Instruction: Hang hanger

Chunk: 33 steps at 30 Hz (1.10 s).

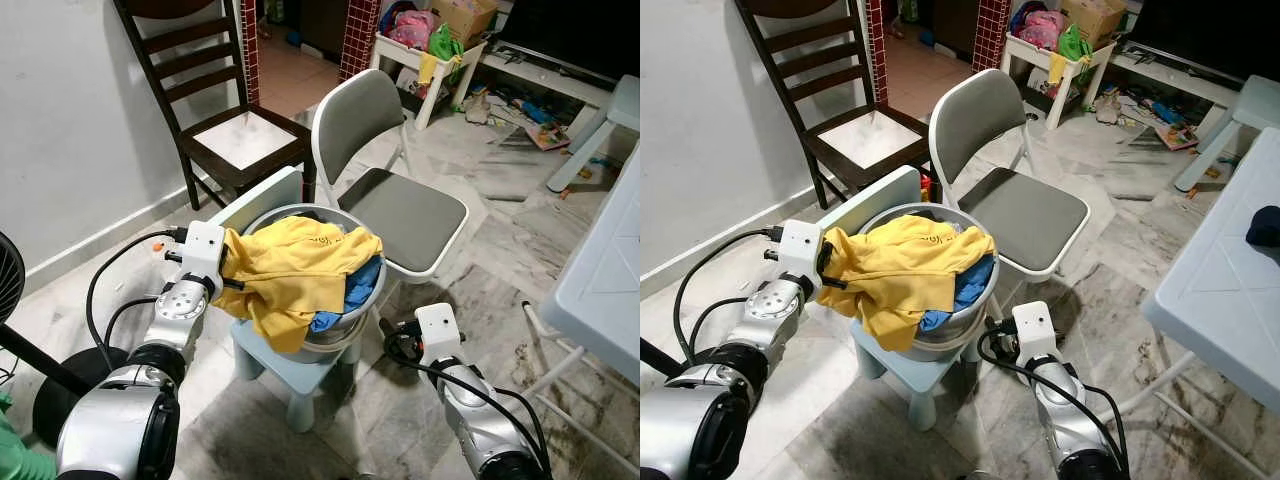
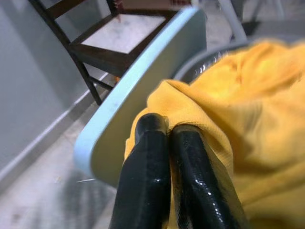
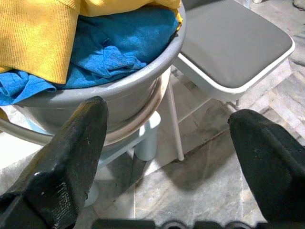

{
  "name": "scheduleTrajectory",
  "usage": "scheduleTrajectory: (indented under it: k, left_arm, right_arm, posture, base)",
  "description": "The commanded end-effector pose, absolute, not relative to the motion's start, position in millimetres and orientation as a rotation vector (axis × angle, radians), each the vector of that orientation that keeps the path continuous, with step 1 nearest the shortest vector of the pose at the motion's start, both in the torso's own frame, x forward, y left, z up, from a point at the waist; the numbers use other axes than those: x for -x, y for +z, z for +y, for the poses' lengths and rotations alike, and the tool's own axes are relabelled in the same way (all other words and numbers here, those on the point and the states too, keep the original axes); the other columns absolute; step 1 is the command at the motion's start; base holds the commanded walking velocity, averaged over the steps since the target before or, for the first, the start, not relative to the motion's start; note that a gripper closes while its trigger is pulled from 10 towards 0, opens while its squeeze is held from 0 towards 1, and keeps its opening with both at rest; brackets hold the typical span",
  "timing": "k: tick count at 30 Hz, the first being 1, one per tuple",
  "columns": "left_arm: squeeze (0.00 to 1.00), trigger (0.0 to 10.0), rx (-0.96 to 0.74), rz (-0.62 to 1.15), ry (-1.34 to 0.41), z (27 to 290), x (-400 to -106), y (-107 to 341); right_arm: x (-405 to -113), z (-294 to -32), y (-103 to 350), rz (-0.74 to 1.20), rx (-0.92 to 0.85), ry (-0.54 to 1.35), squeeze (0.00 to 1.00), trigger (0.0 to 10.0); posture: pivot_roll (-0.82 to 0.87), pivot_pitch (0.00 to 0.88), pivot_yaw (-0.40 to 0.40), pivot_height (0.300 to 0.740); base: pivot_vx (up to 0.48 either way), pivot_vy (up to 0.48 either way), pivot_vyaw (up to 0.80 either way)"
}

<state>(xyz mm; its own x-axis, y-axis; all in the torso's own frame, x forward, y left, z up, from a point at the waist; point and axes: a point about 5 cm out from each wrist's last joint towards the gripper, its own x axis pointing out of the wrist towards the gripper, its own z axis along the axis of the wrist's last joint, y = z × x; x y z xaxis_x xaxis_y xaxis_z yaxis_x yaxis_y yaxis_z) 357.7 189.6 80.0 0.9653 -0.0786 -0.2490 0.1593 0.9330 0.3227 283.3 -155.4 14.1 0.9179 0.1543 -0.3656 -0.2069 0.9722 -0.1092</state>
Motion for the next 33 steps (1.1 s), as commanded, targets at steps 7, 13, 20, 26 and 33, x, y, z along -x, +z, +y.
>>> scheduleTrajectory:
  k: [7, 13, 20, 26, 33]
  left_arm:
    - [1.0, 10.0, -0.653, 0.204, -0.05, 223, -348, 80]
    - [1.0, 10.0, -0.622, 0.206, -0.116, 229, -333, 67]
    - [1.0, 10.0, -0.609, 0.099, -0.198, 214, -303, 50]
    - [1.0, 10.0, -0.599, 0.095, -0.182, 210, -284, 36]
    - [1.0, 10.0, -0.631, 0.022, -0.187, 200, -272, 41]
  right_arm:
    - [-284, -158, 16, 0.355, 0.149, 0.177, 1.0, 10.0]
    - [-290, -153, 19, 0.349, 0.154, 0.202, 1.0, 10.0]
    - [-293, -155, 21, 0.347, 0.159, 0.206, 1.0, 10.0]
    - [-292, -153, 19, 0.35, 0.16, 0.214, 1.0, 10.0]
    - [-296, -154, 21, 0.345, 0.163, 0.214, 1.0, 10.0]
  posture:
    - [-0.08, 0.069, -0.079, 0.74]
    - [-0.05, 0.069, -0.091, 0.74]
    - [-0.04, 0.066, -0.092, 0.74]
    - [-0.03, 0.06, -0.092, 0.74]
    - [-0.03, 0.045, -0.095, 0.74]
  base:
    - [0.0, 0.0, 0.0]
    - [0.0, 0.0, 0.0]
    - [0.0, 0.0, 0.0]
    - [0.0, 0.0, 0.0]
    - [0.0, 0.0, 0.0]
